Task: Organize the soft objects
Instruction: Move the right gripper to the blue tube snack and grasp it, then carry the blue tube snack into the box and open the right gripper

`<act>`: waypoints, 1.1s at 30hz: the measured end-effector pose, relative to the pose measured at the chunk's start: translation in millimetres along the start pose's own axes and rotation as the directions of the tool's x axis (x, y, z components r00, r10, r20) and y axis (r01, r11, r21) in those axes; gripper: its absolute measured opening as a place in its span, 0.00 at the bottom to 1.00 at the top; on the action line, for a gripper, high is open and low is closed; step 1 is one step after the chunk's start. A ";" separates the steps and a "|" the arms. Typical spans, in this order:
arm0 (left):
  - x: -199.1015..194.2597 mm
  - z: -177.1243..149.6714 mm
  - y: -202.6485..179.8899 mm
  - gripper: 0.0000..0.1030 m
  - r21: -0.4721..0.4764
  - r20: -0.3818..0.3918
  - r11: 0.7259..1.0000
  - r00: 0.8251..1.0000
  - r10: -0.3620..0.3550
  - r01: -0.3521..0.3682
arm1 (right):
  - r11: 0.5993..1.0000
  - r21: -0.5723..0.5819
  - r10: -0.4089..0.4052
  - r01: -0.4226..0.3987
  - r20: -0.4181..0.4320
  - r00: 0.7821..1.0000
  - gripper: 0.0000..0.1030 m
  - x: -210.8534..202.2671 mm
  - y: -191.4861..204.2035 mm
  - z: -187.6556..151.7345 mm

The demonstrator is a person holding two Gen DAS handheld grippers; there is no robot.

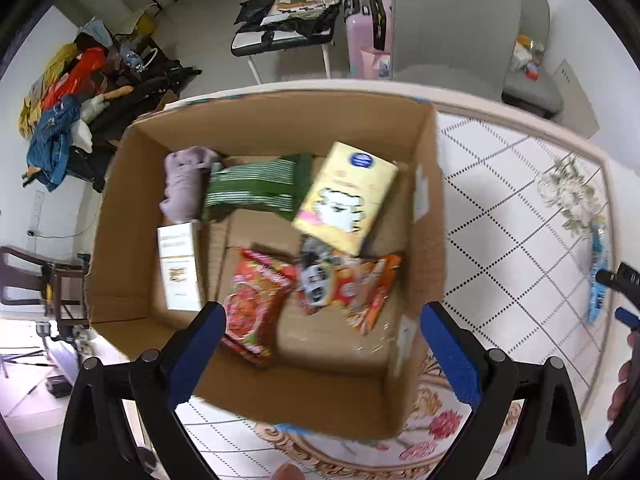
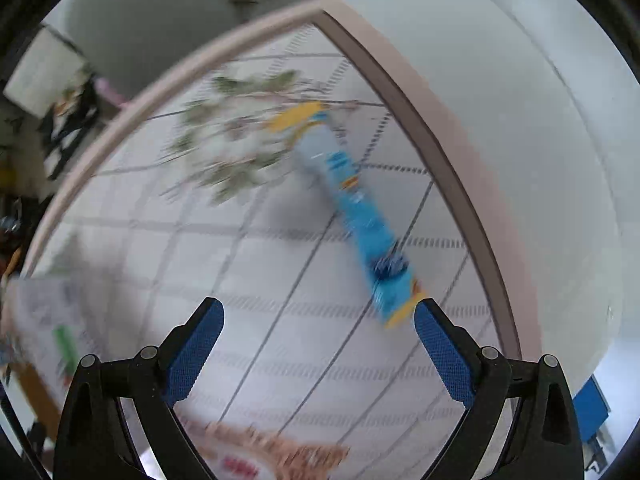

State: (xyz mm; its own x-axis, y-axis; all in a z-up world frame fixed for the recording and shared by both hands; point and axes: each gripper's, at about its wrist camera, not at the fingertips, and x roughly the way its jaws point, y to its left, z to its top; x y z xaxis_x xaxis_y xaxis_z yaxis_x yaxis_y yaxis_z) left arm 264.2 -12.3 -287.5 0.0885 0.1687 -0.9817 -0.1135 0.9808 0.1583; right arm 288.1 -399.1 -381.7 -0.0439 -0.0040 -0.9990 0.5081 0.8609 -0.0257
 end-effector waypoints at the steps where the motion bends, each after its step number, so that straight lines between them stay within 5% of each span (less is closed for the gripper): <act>1: 3.6 1.4 -9.0 0.97 0.007 0.001 1.000 1.000 0.014 -0.014 | 1.000 -0.006 -0.013 0.013 -0.004 1.000 0.95 9.9 -2.1 9.2; 6: 13.7 9.5 -30.8 0.97 0.018 0.010 0.997 0.997 0.074 -0.074 | 0.997 -0.028 -0.077 0.076 -0.008 0.997 0.92 38.2 -7.3 36.5; 9: 17.7 11.9 -33.9 0.97 0.005 -0.001 0.997 0.997 0.075 -0.075 | 0.998 -0.010 -0.058 0.058 -0.014 0.998 0.70 43.9 -10.7 44.8; 12: 18.5 12.5 -34.3 0.97 -0.001 -0.007 0.997 0.997 0.072 -0.072 | 0.997 -0.020 -0.072 0.072 -0.009 0.997 0.29 36.1 -6.7 45.2; 13: 18.2 12.5 -33.9 0.97 -0.003 -0.010 0.998 0.998 0.068 -0.068 | 0.996 -0.041 -0.086 0.085 -0.004 0.996 0.22 32.9 -1.1 44.6; 16: 11.7 10.4 -32.0 0.97 -0.003 -0.008 0.999 0.999 0.048 -0.048 | 0.994 -0.079 -0.076 0.075 -0.004 0.997 0.16 23.5 9.7 35.9; 23: -16.1 2.4 0.3 0.97 0.017 0.009 0.999 0.999 -0.033 0.033 | 0.982 -0.146 0.120 -0.116 0.021 0.992 0.14 -46.2 50.7 -11.8; 33: -66.5 -13.0 126.5 0.97 -0.027 0.050 0.994 0.993 -0.103 0.105 | 0.859 -0.373 0.381 -0.350 0.010 0.924 0.14 -181.8 171.3 -142.4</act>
State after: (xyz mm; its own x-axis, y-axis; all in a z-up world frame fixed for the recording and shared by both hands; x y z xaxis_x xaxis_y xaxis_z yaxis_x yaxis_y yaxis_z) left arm 231.0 99.3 -203.7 0.1493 0.0713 -0.9862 -0.1301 0.9901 0.0519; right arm 260.6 -178.4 -199.4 0.1617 0.3193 -0.9338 0.1314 0.9308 0.3410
